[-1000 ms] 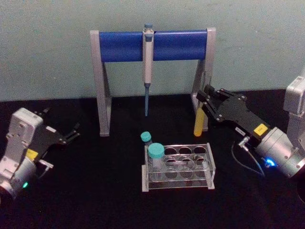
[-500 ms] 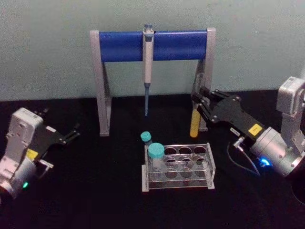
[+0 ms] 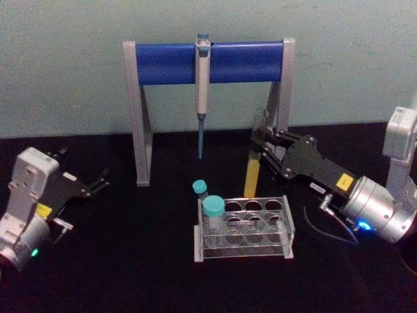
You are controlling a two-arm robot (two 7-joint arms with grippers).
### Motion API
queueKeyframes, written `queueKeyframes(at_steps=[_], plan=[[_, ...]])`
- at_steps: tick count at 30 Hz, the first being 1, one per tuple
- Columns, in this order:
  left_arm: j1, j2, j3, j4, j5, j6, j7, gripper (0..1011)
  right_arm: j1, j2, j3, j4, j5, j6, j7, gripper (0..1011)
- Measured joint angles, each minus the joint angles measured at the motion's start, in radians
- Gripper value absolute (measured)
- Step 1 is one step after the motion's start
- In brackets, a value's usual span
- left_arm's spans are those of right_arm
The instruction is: Pick up the test tube from the test tube rack, shake it, then place it back into the test tube rack.
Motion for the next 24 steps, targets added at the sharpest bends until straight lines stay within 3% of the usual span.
queueKeyframes(at_steps=[7, 11, 18, 24], plan=[[0.0, 0.0, 0.0, 0.0, 0.0, 0.0, 0.0, 1001, -0.012, 0.045, -0.004, -0.023, 0.069, 0.023, 0.059, 229], [0.0, 0.0, 0.0, 0.0, 0.0, 0.0, 0.0, 1001, -0.027, 0.074, -0.001, -0.047, 0.083, 0.034, 0.061, 229], [0.0, 0.0, 0.0, 0.0, 0.0, 0.0, 0.0, 1001, -0.065, 0.147, 0.012, -0.105, 0.085, 0.065, 0.023, 229], [0.0, 0.0, 0.0, 0.0, 0.0, 0.0, 0.0, 1001, -0.098, 0.181, 0.038, -0.138, 0.077, 0.074, -0.031, 229]])
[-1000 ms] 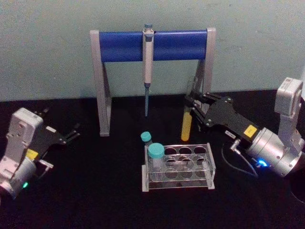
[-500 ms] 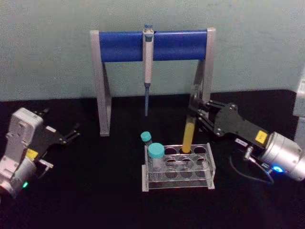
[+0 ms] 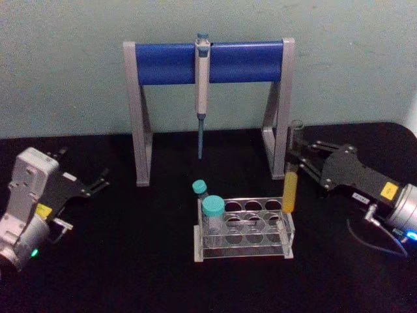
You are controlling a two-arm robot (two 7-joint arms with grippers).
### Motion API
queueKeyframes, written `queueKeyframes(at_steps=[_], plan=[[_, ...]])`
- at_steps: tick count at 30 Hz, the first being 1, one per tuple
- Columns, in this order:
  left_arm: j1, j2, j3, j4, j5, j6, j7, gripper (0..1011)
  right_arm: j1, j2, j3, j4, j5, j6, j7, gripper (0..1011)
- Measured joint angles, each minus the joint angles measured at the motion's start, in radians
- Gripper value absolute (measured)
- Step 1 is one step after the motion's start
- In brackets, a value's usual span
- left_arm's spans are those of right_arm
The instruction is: Pick up the test tube from the test tube rack, shake it, then place it back into the test tube rack.
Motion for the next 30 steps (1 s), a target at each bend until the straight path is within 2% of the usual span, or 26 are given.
queueKeyframes(at_steps=[7, 10, 15, 20, 24, 30], plan=[[0.0, 0.0, 0.0, 0.0, 0.0, 0.0, 0.0, 1001, -0.022, 0.001, 0.028, -0.025, -0.081, 0.001, -0.114, 229], [0.0, 0.0, 0.0, 0.0, 0.0, 0.0, 0.0, 1001, -0.019, -0.018, 0.036, -0.027, -0.133, 0.008, -0.17, 229], [0.0, 0.0, 0.0, 0.0, 0.0, 0.0, 0.0, 1001, -0.002, -0.048, 0.038, -0.016, -0.177, 0.011, -0.21, 229], [0.0, 0.0, 0.0, 0.0, 0.0, 0.0, 0.0, 1001, 0.033, -0.095, 0.031, 0.019, -0.207, 0.013, -0.229, 229], [0.0, 0.0, 0.0, 0.0, 0.0, 0.0, 0.0, 1001, 0.051, -0.119, 0.027, 0.04, -0.209, 0.017, -0.227, 229], [0.0, 0.0, 0.0, 0.0, 0.0, 0.0, 0.0, 1001, 0.089, -0.158, 0.014, 0.083, -0.189, 0.019, -0.177, 229]])
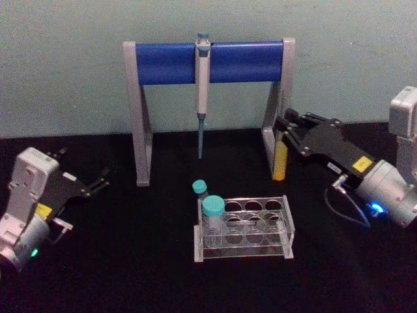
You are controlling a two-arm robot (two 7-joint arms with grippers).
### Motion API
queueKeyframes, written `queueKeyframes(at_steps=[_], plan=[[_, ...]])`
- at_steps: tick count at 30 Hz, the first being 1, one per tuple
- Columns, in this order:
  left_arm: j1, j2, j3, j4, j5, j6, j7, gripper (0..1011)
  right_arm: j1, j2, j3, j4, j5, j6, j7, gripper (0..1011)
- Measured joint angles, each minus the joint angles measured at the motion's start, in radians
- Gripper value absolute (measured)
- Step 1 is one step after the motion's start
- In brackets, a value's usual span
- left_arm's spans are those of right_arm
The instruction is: Pick up the test tube from the test tube rack, shake it, then place it back into the test tube rack.
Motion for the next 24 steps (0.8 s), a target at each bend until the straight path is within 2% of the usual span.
queueKeyframes(at_steps=[3, 11, 19, 24], plan=[[0.0, 0.0, 0.0, 0.0, 0.0, 0.0, 0.0, 1001, 0.022, -0.016, -0.015, 0.025, 0.037, 0.0, 0.055, 229], [0.0, 0.0, 0.0, 0.0, 0.0, 0.0, 0.0, 1001, 0.045, -0.021, -0.047, 0.046, 0.119, -0.004, 0.16, 229], [0.0, 0.0, 0.0, 0.0, 0.0, 0.0, 0.0, 1001, 0.037, 0.012, -0.06, 0.038, 0.21, -0.006, 0.265, 229], [0.0, 0.0, 0.0, 0.0, 0.0, 0.0, 0.0, 1001, 0.021, 0.057, -0.065, 0.018, 0.263, 0.004, 0.333, 229]])
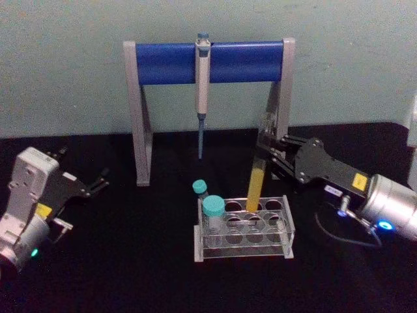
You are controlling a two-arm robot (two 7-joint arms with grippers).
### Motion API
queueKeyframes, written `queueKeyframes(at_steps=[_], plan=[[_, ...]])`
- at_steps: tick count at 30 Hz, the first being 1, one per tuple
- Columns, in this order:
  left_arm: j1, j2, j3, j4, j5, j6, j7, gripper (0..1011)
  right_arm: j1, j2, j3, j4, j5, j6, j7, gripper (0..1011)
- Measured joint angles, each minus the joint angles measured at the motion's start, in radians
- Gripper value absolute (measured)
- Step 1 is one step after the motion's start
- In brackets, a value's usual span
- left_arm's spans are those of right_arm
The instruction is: Pick up the test tube from the test tube rack, shake it, then place it back into the test tube rack.
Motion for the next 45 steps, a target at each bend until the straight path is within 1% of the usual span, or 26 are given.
queueKeyframes(at_steps=[1, 4, 7, 8, 9, 10, 11, 14, 16, 17, 18, 19, 20, 21, 24, 25, 27, 28, 30, 31, 33, 35, 38, 42, 45], plan=[[0.0, 0.0, 0.0, 0.0, 0.0, 0.0, 0.0, 1001, -0.004, 0.008, 0.0, -0.004, 0.006, 0.001, 0.008, 228], [0.0, 0.0, 0.0, 0.0, 0.0, 0.0, 0.0, 1001, -0.026, 0.049, 0.004, -0.028, 0.024, 0.004, 0.026, 229], [0.0, 0.0, 0.0, 0.0, 0.0, 0.0, 0.0, 1001, -0.039, 0.074, 0.008, -0.043, 0.026, 0.005, 0.025, 229], [0.0, 0.0, 0.0, 0.0, 0.0, 0.0, 0.0, 1001, -0.049, 0.093, 0.011, -0.054, 0.027, 0.006, 0.023, 229], [0.0, 0.0, 0.0, 0.0, 0.0, 0.0, 0.0, 1001, -0.053, 0.102, 0.013, -0.058, 0.027, 0.007, 0.022, 229], [0.0, 0.0, 0.0, 0.0, 0.0, 0.0, 0.0, 1001, -0.062, 0.119, 0.018, -0.065, 0.028, 0.007, 0.016, 229], [0.0, 0.0, 0.0, 0.0, 0.0, 0.0, 0.0, 1001, -0.062, 0.119, 0.018, -0.065, 0.028, 0.007, 0.016, 229], [0.0, 0.0, 0.0, 0.0, 0.0, 0.0, 0.0, 1001, -0.088, 0.153, 0.035, -0.079, 0.034, 0.014, -0.018, 229], [0.0, 0.0, 0.0, 0.0, 0.0, 0.0, 0.0, 1001, -0.099, 0.161, 0.045, -0.082, 0.039, 0.015, -0.038, 229], [0.0, 0.0, 0.0, 0.0, 0.0, 0.0, 0.0, 1001, -0.108, 0.167, 0.054, -0.085, 0.042, 0.015, -0.06, 229], [0.0, 0.0, 0.0, 0.0, 0.0, 0.0, 0.0, 1001, -0.108, 0.167, 0.054, -0.085, 0.042, 0.015, -0.06, 229], [0.0, 0.0, 0.0, 0.0, 0.0, 0.0, 0.0, 1001, -0.116, 0.168, 0.064, -0.087, 0.042, 0.014, -0.087, 229], [0.0, 0.0, 0.0, 0.0, 0.0, 0.0, 0.0, 1001, -0.119, 0.167, 0.068, -0.087, 0.042, 0.013, -0.1, 228], [0.0, 0.0, 0.0, 0.0, 0.0, 0.0, 0.0, 1001, -0.124, 0.162, 0.078, -0.087, 0.04, 0.008, -0.128, 229], [0.0, 0.0, 0.0, 0.0, 0.0, 0.0, 0.0, 1001, -0.127, 0.151, 0.086, -0.086, 0.026, -0.002, -0.166, 229], [0.0, 0.0, 0.0, 0.0, 0.0, 0.0, 0.0, 1001, -0.127, 0.14, 0.09, -0.086, 0.008, -0.008, -0.197, 228], [0.0, 0.0, 0.0, 0.0, 0.0, 0.0, 0.0, 1001, -0.127, 0.129, 0.092, -0.087, -0.017, -0.013, -0.228, 229], [0.0, 0.0, 0.0, 0.0, 0.0, 0.0, 0.0, 1001, -0.125, 0.118, 0.092, -0.089, -0.045, -0.017, -0.258, 228], [0.0, 0.0, 0.0, 0.0, 0.0, 0.0, 0.0, 1001, -0.12, 0.107, 0.092, -0.09, -0.071, -0.018, -0.284, 229], [0.0, 0.0, 0.0, 0.0, 0.0, 0.0, 0.0, 1001, -0.115, 0.096, 0.09, -0.09, -0.094, -0.018, -0.306, 229], [0.0, 0.0, 0.0, 0.0, 0.0, 0.0, 0.0, 1001, -0.107, 0.085, 0.085, -0.089, -0.117, -0.018, -0.323, 229], [0.0, 0.0, 0.0, 0.0, 0.0, 0.0, 0.0, 1001, -0.091, 0.065, 0.077, -0.079, -0.144, -0.019, -0.338, 229], [0.0, 0.0, 0.0, 0.0, 0.0, 0.0, 0.0, 1001, -0.07, 0.041, 0.064, -0.065, -0.167, -0.019, -0.341, 229], [0.0, 0.0, 0.0, 0.0, 0.0, 0.0, 0.0, 1001, -0.044, 0.013, 0.052, -0.043, -0.178, -0.017, -0.329, 229], [0.0, 0.0, 0.0, 0.0, 0.0, 0.0, 0.0, 1001, -0.029, -0.006, 0.044, -0.029, -0.177, -0.015, -0.303, 229]])
